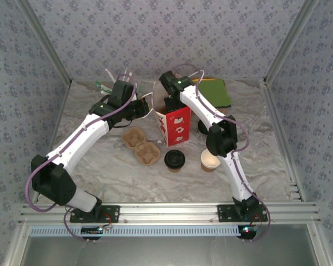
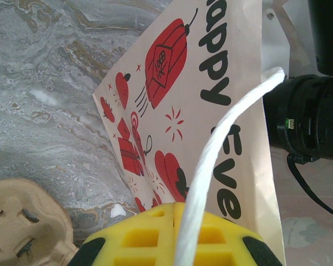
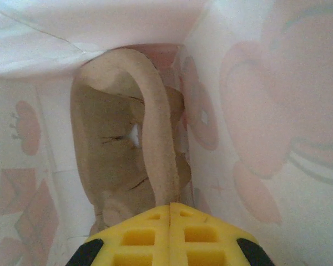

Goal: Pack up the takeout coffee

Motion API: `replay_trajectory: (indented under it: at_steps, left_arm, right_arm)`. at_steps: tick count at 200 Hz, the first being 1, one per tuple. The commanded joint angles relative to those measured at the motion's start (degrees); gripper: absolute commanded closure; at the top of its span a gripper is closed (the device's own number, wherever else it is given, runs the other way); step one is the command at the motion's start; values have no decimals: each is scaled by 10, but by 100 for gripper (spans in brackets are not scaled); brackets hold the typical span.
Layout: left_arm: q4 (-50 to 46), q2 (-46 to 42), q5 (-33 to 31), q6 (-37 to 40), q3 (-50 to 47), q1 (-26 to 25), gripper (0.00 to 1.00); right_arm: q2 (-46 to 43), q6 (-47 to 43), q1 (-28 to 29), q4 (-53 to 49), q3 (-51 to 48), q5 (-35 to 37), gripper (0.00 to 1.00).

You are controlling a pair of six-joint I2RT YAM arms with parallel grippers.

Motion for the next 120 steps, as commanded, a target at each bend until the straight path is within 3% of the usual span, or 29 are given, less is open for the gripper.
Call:
replay_trajectory:
  at_steps: [1, 120]
  left_arm:
    - [-1, -1, 9, 4, 12, 3, 100]
    - [-1, -4, 9, 3, 9, 3, 100]
  right_arm:
    - [17, 8, -6, -12, -5, 30, 100]
    - [19, 15, -7, -23, -14, 67, 100]
